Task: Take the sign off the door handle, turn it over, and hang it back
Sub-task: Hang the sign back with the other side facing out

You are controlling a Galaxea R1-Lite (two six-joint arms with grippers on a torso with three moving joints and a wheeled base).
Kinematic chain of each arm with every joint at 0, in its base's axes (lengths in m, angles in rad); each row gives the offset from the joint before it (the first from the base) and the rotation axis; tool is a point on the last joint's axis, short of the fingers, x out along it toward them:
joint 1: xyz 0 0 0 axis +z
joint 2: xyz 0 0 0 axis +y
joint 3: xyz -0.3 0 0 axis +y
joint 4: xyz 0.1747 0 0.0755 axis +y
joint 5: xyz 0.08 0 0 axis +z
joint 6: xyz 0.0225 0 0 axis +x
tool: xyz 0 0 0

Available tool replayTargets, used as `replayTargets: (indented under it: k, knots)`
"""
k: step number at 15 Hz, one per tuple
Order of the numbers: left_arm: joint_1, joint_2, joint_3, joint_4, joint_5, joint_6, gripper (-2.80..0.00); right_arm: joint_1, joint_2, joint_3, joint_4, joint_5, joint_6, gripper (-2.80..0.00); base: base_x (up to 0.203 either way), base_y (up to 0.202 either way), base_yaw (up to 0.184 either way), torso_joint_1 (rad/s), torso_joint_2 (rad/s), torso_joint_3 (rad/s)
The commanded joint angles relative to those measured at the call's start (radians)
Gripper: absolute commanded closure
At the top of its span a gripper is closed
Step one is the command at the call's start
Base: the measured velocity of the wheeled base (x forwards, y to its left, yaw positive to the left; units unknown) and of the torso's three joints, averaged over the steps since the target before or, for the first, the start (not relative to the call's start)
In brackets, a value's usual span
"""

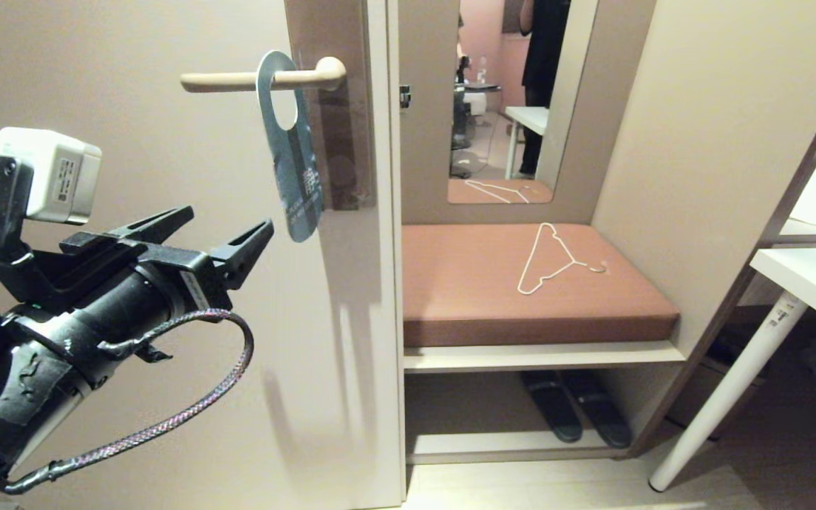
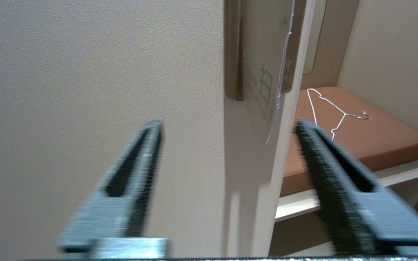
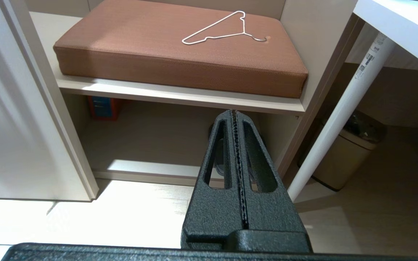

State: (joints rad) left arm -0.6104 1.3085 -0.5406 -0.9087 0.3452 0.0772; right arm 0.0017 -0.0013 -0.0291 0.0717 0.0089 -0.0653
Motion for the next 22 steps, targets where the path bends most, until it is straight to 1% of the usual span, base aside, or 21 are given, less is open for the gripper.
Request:
replayTargets:
  k: [1,2,11,15,19,22]
  knots:
    - [0.013,-0.004,-0.001,-0.006,-0.012,0.000,0.00,0.001,0.001,0.000,0.000,0.000,-0.001,0.00,0.000,0.000,0.000,0.000,0.00,0.000]
    - [0.019,-0.006,-0.001,-0.006,-0.020,0.000,0.00,0.000,0.001,0.000,0.000,0.000,-0.001,0.00,0.000,0.000,0.000,0.000,0.00,0.000]
    - [0.027,0.004,-0.028,-0.006,-0.026,-0.001,0.00,0.000,0.001,0.000,0.000,0.000,-0.001,0.00,0.000,0.000,0.000,0.000,0.00,0.000]
    - [0.032,0.061,-0.098,-0.005,-0.064,-0.001,0.00,0.000,0.001,0.000,0.000,0.000,-0.001,0.00,0.000,0.000,0.000,0.000,0.00,0.000]
    - [0.032,0.141,-0.175,-0.004,-0.086,-0.001,0.00,0.000,0.001,0.000,0.000,0.000,-0.001,0.00,0.000,0.000,0.000,0.000,0.00,0.000]
    - [0.031,0.187,-0.212,-0.004,-0.095,-0.001,0.00,0.000,0.001,0.000,0.000,0.000,-0.001,0.00,0.000,0.000,0.000,0.000,0.00,0.000]
